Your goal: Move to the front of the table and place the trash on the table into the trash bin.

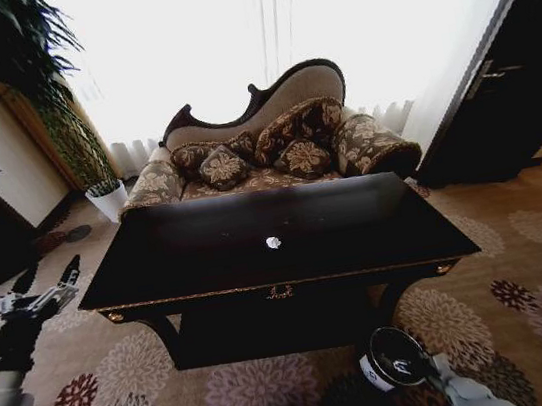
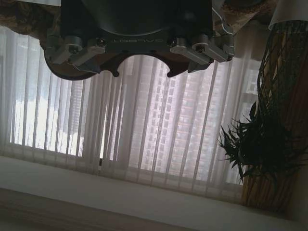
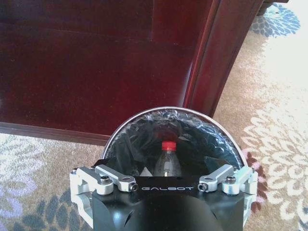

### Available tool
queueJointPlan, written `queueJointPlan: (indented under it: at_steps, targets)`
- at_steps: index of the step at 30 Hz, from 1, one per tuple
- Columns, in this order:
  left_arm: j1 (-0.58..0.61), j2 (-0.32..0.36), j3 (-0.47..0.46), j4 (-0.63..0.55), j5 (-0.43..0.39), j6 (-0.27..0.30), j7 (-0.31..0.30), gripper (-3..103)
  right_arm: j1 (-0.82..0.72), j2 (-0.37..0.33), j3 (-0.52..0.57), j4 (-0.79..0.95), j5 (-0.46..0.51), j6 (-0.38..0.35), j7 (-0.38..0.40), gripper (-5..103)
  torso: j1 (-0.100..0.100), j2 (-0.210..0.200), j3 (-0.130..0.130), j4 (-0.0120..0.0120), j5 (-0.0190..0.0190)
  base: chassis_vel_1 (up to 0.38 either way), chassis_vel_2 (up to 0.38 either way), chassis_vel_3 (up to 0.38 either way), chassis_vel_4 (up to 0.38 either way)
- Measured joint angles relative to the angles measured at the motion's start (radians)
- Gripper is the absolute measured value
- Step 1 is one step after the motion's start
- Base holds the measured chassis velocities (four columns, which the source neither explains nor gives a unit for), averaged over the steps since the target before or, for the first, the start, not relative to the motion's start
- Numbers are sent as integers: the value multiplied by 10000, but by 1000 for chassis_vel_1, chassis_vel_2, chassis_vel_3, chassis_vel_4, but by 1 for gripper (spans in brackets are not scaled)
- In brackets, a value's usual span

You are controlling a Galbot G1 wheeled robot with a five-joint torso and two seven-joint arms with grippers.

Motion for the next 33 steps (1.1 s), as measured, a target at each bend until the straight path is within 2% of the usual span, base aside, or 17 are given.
queueJointPlan:
  at_steps: [6,10,12,15,17,18,24,25,26,27,28,31,33]
  targets:
    - [-45,26,0,50,-20,-3,3,100,-512,-5,20,759,5,48,-227,100,0,0,-1,2,0,0,0,0,0]
    - [-149,2,93,114,-12,-4,3,100,-1460,25,79,2193,-57,177,-744,100,0,1,0,-3,0,0,0,0,0]
    - [-215,-49,208,135,40,-4,4,100,-2116,45,99,3245,-124,254,-1073,100,-1,0,-1,2,0,0,0,0,0]
    - [-259,-63,257,158,61,-4,6,100,-2480,39,103,3783,-205,414,-1411,100,-1,0,-1,-1,-1,0,0,0,0]
    - [-308,-58,292,211,78,-4,7,100,-2932,15,103,4524,-292,805,-2200,100,-1,1,-1,-2,-2,0,0,0,0]
    - [-308,-58,292,211,78,-4,7,100,-2932,15,103,4524,-292,805,-2200,100,-1,1,-1,-2,-2,0,0,0,0]
    - [-352,-11,311,284,78,-5,12,100,-3461,25,108,5896,291,1623,-3561,100,0,0,-1,-1,-1,0,0,0,0]
    - [-354,-5,312,287,77,-6,12,100,-3471,22,110,6001,447,1826,-3950,100,-1,1,-1,-1,-1,0,0,0,0]
    - [-356,8,312,293,72,-7,14,100,-3467,-7,124,6240,827,2328,-5059,100,-1,0,-1,0,0,0,0,0,0]
    - [-355,17,313,294,68,-7,16,100,-3499,-26,172,6552,1051,2508,-5780,100,0,0,0,1,1,0,0,0,0]
    - [-355,17,313,294,68,-7,16,100,-3499,-26,172,6552,1051,2508,-5780,100,0,0,0,1,1,0,0,0,0]
    - [-345,43,300,294,54,-10,18,100,-3744,-92,320,7652,1626,2525,-6656,100,0,0,-1,0,0,0,0,0,0]
    - [-342,51,290,294,50,-12,18,100,-3828,-116,410,8086,1774,2501,-6763,100,-1,0,-1,-1,0,0,0,0,0]
